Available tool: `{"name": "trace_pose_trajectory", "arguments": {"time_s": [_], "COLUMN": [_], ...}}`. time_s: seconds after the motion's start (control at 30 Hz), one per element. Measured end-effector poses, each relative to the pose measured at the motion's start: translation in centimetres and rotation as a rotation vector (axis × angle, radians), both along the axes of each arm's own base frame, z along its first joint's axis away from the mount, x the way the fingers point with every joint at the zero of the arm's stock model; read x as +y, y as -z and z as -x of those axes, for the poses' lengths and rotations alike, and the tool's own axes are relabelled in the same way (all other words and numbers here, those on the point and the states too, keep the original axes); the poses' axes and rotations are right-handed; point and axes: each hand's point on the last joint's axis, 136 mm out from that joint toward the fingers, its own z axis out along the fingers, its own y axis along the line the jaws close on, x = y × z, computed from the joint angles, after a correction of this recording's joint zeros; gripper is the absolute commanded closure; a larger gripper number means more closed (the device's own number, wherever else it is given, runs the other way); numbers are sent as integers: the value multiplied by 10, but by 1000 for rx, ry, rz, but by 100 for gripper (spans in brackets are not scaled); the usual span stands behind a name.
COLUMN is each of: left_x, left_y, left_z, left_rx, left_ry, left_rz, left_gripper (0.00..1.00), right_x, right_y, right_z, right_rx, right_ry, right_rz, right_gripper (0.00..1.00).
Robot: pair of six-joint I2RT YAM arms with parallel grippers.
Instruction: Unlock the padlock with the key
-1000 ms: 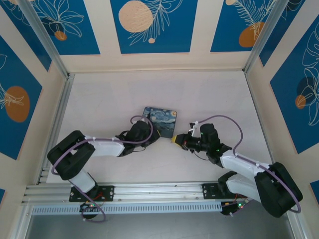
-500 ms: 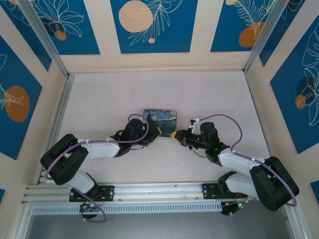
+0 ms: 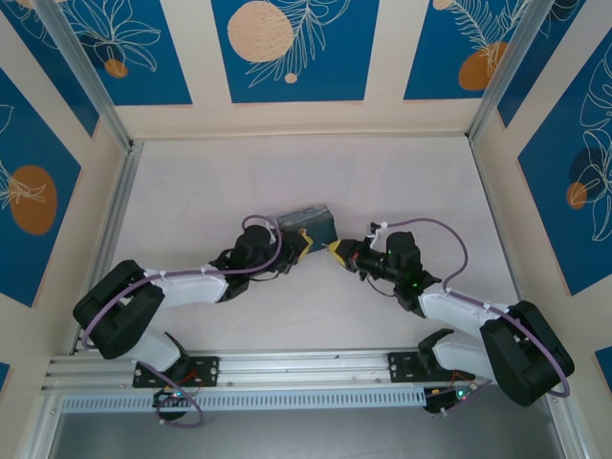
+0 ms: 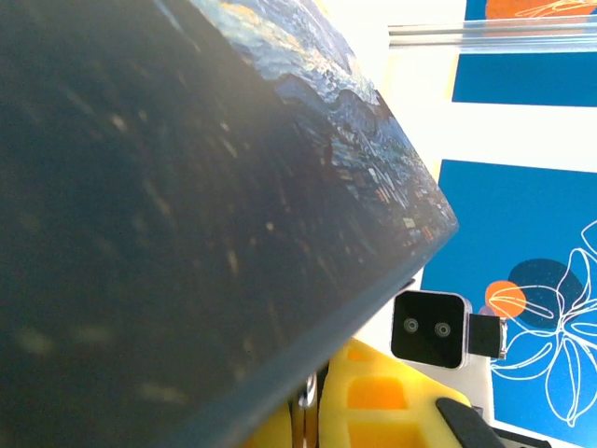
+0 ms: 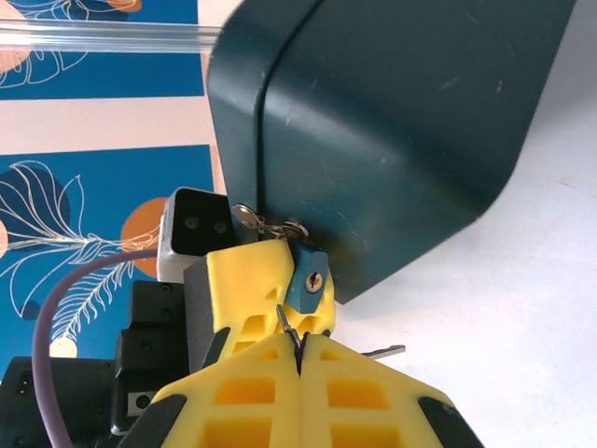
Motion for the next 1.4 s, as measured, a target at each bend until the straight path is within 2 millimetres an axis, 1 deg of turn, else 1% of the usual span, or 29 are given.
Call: {"name": "trace_pose_trajectory", "arguments": {"time_s": [0.17, 0.37, 0.6, 1.2, 1.4], "left_x": [0, -1, -5, -6, -6], "left_y": [-4, -12, -21, -21, -21], "left_z": [-1, -2, -4, -3, -3], "left_rx": [3, -4, -5, 1, 2], "left_ry": [-6, -12, -10, -2, 1], "left_rz": [17, 48, 110, 113, 113], "left_gripper": [100, 100, 100, 100, 100], "right_x": [-1, -3, 4, 3, 5], "right_y": [-3, 0, 3, 4, 2], "right_z": [-4, -7, -3, -5, -10], "right_rx": [18, 46, 49, 39, 39], "right_ry": [26, 56, 44, 62, 62], "right_rz": [-19, -29, -17, -6, -7], "right_gripper": [100, 100, 100, 100, 100]}}
